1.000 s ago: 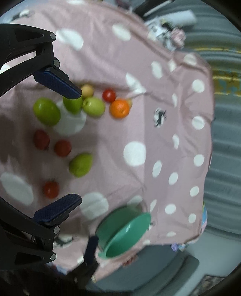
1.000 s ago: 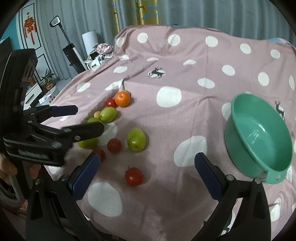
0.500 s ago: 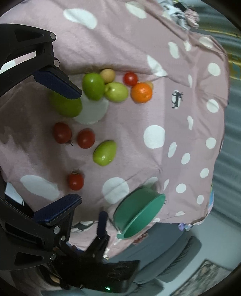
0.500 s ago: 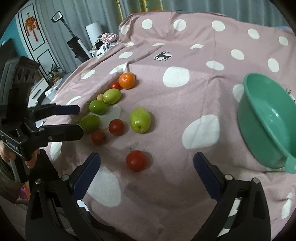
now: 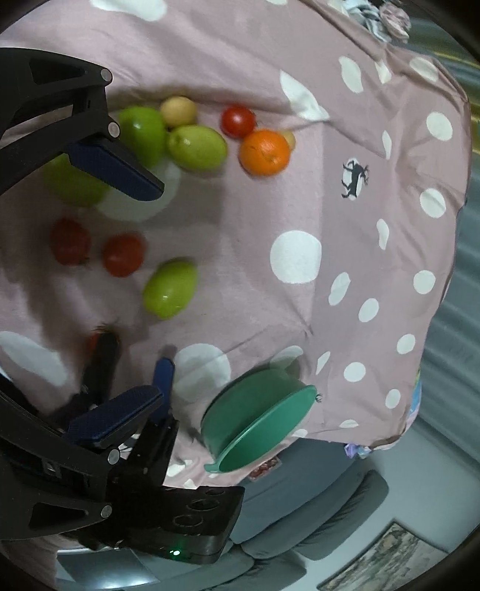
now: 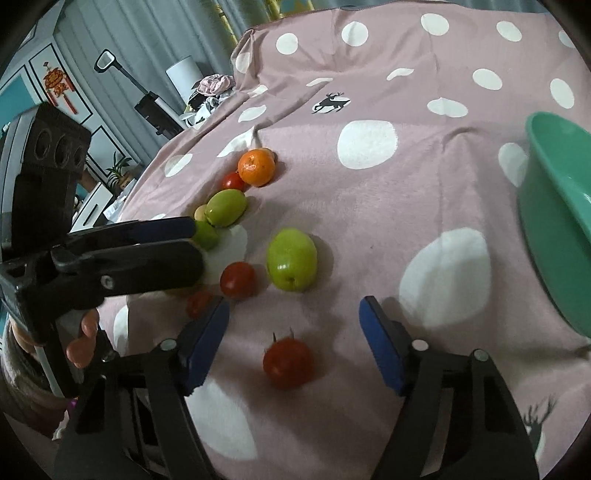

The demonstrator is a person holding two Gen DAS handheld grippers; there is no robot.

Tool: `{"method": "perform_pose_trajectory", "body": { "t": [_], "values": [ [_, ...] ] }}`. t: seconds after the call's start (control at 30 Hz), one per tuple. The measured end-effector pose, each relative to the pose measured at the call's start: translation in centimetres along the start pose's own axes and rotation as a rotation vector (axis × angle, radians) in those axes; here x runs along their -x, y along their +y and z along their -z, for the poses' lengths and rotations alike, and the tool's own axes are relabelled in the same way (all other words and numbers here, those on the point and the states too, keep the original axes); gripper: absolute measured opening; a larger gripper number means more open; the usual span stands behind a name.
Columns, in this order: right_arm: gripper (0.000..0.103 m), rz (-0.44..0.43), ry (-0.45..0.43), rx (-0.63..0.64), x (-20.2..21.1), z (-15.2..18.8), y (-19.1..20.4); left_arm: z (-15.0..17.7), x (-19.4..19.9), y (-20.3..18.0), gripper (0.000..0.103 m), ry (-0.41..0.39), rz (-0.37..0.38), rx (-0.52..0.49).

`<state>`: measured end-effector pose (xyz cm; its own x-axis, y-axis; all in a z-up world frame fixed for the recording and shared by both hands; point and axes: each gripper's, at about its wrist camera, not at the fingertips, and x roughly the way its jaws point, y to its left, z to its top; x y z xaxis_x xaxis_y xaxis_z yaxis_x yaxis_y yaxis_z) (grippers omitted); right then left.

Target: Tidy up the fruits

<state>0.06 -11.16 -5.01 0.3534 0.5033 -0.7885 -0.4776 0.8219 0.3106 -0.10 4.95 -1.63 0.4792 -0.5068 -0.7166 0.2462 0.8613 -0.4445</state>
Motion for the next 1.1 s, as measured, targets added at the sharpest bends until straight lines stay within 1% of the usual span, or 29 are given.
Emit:
{"method": "perform_pose_trajectory", "body": {
  "t": [0.1, 0.13, 0.2, 0.27, 0.33, 0.4, 0.47, 0.6, 0.63, 0.7, 0.9, 1.0, 1.1],
  "values": [
    [0.065, 0.002, 0.008, 0.007, -0.9, -0.5, 0.0, -0.7, -1.7, 0.1, 0.082, 0.055, 0.002, -0.002],
    [0.064, -0.001, 0.009, 0.008, -1.1, -0.7, -0.2, -0.9, -2.1, 0.2, 0.079, 0.066, 0.002, 0.0],
    [0.06, -0.006, 0.017, 0.004, -1.5, -1.0, -0.4, -1.2, -2.9, 0.2, 0.078, 0.093, -0.006, -0.005],
    [0.058, -0.008, 0.022, 0.006, -1.9, -1.1, -0.4, -1.4, -3.8, 0.1, 0.074, 0.118, -0.016, -0.017],
    [0.053, -0.005, 0.031, 0.008, -2.2, -1.2, -0.5, -1.6, -4.5, 0.2, 0.066, 0.144, -0.011, -0.019],
    [0.052, -0.008, 0.039, 0.013, -2.5, -1.4, -0.5, -1.7, -5.1, 0.4, 0.063, 0.166, -0.012, -0.015],
    [0.05, -0.006, 0.043, 0.021, -2.8, -1.6, -0.5, -1.7, -5.4, 0.5, 0.063, 0.175, -0.011, -0.013],
    [0.04, -0.017, 0.058, 0.032, -3.3, -1.9, -0.5, -1.7, -6.0, 0.7, 0.048, 0.194, 0.0, -0.006],
    [0.04, -0.024, 0.062, 0.038, -3.5, -1.9, -0.4, -1.6, -6.1, 0.9, 0.045, 0.2, 0.015, 0.005],
    [0.039, -0.015, 0.062, 0.047, -3.7, -2.0, -0.3, -1.7, -6.2, 0.9, 0.045, 0.197, 0.014, 0.013],
    [0.038, -0.039, 0.044, 0.018, -3.5, -1.9, -0.5, -1.6, -5.9, 0.6, 0.044, 0.188, 0.008, 0.017],
    [0.038, -0.039, 0.008, 0.019, -2.3, -1.8, -0.4, -1.9, -5.5, -0.3, 0.044, 0.173, 0.011, 0.007],
    [0.038, -0.03, -0.039, 0.024, -0.6, -1.7, -0.4, -2.5, -4.7, -2.1, 0.044, 0.145, 0.008, -0.034]
  ]
}}
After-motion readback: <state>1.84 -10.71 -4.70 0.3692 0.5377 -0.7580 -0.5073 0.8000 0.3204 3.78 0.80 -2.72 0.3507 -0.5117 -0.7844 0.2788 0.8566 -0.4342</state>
